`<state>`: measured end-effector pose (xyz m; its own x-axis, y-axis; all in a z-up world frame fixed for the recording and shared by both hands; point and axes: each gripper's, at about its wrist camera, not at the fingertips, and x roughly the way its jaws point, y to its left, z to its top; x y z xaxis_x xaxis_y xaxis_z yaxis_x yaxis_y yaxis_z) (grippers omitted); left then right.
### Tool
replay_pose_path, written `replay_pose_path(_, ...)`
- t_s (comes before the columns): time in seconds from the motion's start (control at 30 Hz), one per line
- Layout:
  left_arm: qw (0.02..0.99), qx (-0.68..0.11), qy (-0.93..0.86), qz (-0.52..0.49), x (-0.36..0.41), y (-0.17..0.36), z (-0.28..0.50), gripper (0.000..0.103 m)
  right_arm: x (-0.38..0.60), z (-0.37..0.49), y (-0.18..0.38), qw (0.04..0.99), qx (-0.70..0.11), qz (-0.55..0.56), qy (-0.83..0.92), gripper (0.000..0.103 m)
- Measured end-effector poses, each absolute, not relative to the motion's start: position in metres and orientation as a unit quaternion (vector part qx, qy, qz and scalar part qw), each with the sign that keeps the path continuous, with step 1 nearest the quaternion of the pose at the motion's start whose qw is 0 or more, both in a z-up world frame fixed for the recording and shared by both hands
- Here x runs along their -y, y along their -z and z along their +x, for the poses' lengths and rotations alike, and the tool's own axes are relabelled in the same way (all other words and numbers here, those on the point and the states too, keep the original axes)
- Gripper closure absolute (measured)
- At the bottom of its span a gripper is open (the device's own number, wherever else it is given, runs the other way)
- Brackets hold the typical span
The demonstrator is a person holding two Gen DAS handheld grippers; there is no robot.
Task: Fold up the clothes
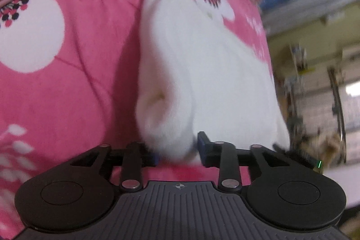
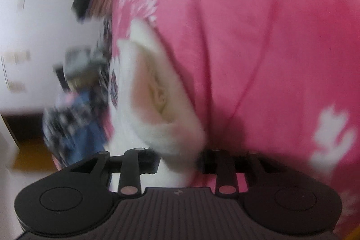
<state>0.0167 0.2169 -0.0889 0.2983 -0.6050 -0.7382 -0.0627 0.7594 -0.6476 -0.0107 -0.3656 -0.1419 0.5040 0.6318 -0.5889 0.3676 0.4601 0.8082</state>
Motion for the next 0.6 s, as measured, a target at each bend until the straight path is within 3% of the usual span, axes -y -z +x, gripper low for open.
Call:
replay_pose_path(0.07, 0.747, -0.581, 0.187, -0.263, -0.226, 0.078, 0.012, 0.064, 0.372, -0.01, 0.123, 0.721, -0.52, 0.445, -0.108, 0.061)
replay_pose_path(0.2, 0.767, -0.579, 0.185, -0.206, -0.246, 0.053, 0.006, 0.064, 0.389, -0.007, 0.082, 0.761, -0.552, 0.317, -0.126, 0.061)
replay_pose_path(0.37, 0.824, -0.509, 0.161, -0.189, -0.251, 0.034, 0.029, 0.062, 0.395, 0.018, 0.048, 0.826, -0.482, 0.266, -0.123, 0.061)
replay_pose_path(0.6, 0.881, -0.429, 0.147, -0.137, -0.197, 0.056, 0.099, 0.062, 0.341, 0.096, 0.046, 0.87, -0.422, 0.191, -0.17, 0.063)
